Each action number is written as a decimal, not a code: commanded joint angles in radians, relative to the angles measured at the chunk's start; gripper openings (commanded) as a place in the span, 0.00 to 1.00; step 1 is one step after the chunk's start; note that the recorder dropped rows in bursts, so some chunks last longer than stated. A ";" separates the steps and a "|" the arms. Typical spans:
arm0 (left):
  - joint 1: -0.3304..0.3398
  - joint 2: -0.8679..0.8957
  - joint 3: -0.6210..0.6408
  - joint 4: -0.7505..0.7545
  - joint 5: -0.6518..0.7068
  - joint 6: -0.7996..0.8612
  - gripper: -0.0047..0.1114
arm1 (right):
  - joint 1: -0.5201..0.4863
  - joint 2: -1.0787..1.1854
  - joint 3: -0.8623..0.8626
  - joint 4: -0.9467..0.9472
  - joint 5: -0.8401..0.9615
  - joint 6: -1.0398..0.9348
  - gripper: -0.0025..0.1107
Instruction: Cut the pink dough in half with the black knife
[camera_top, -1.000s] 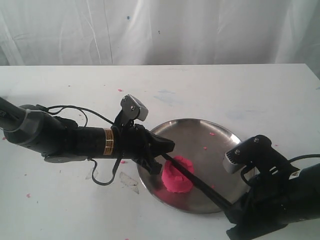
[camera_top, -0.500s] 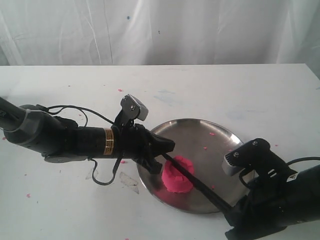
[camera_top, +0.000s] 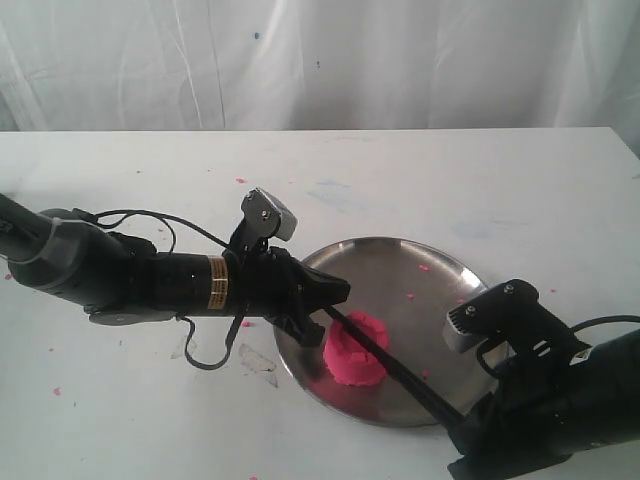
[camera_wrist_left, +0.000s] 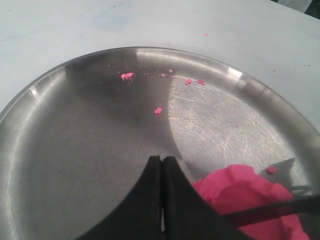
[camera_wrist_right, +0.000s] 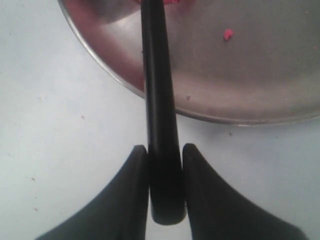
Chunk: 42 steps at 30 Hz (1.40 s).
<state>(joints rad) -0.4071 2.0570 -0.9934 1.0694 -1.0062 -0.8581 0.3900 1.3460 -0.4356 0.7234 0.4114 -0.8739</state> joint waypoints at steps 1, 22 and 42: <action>-0.005 0.009 0.002 0.010 0.042 -0.002 0.04 | -0.001 0.005 0.008 0.005 -0.021 0.023 0.02; -0.005 0.009 0.002 0.040 0.142 0.001 0.04 | -0.001 0.005 0.008 0.000 -0.025 0.023 0.02; -0.005 0.009 0.002 0.040 0.142 0.001 0.04 | -0.001 0.005 0.008 0.003 -0.025 0.023 0.02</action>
<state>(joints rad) -0.4071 2.0586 -0.9976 1.0682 -0.9296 -0.8581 0.3900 1.3460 -0.4356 0.7234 0.4055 -0.8739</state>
